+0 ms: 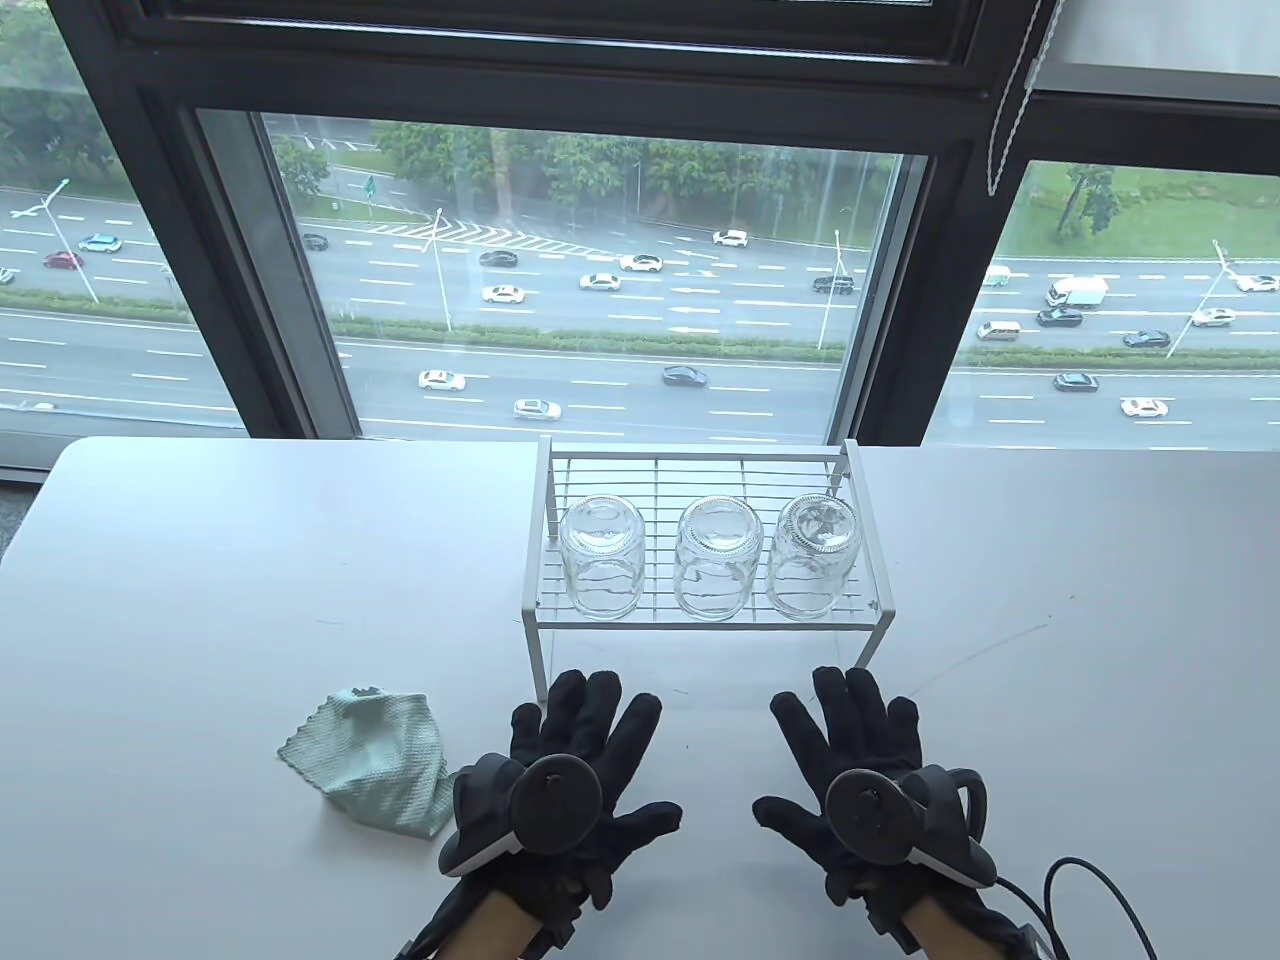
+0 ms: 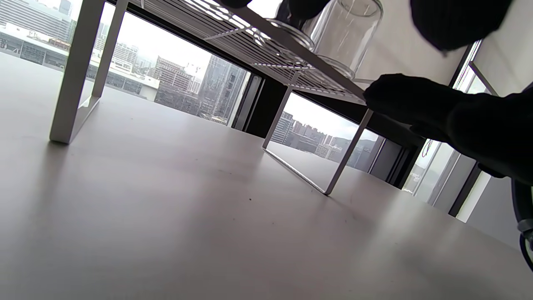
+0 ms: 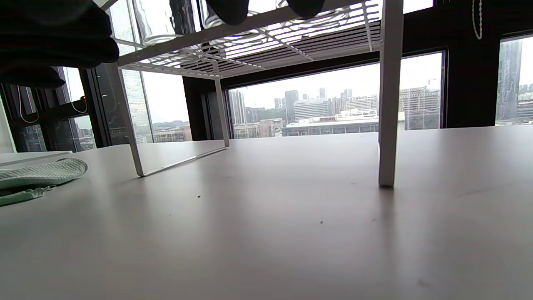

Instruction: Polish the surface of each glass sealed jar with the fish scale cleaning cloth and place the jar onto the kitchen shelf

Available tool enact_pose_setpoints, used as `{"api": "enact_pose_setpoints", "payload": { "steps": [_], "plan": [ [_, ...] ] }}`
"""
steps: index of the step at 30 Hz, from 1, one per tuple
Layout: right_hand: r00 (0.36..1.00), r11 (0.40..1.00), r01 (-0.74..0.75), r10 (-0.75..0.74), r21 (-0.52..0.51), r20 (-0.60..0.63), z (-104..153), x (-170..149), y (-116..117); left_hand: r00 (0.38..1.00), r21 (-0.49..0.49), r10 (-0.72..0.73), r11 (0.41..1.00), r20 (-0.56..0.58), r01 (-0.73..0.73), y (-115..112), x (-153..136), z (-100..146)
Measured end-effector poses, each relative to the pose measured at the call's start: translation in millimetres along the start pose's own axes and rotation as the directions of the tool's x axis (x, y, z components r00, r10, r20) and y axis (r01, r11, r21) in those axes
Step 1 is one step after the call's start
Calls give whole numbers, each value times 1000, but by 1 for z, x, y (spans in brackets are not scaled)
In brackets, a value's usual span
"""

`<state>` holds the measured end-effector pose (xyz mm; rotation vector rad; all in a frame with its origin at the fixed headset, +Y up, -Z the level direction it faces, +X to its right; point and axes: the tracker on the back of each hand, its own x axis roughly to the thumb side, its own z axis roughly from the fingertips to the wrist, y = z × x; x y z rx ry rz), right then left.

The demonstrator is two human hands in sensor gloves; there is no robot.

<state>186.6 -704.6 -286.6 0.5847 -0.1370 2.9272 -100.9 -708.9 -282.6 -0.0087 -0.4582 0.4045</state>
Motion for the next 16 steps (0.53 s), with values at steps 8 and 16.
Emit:
{"api": "enact_pose_setpoints", "payload": {
  "steps": [8,16],
  "plan": [
    [1000,1000,-2,2,5,-1,0,0,1,1000,3,-1,1000,0,1,0,0,0],
    [1000,1000,0,0,8,-2,0,1,1,1000,0,-9,1000,1,9,0,1,0]
  ]
}}
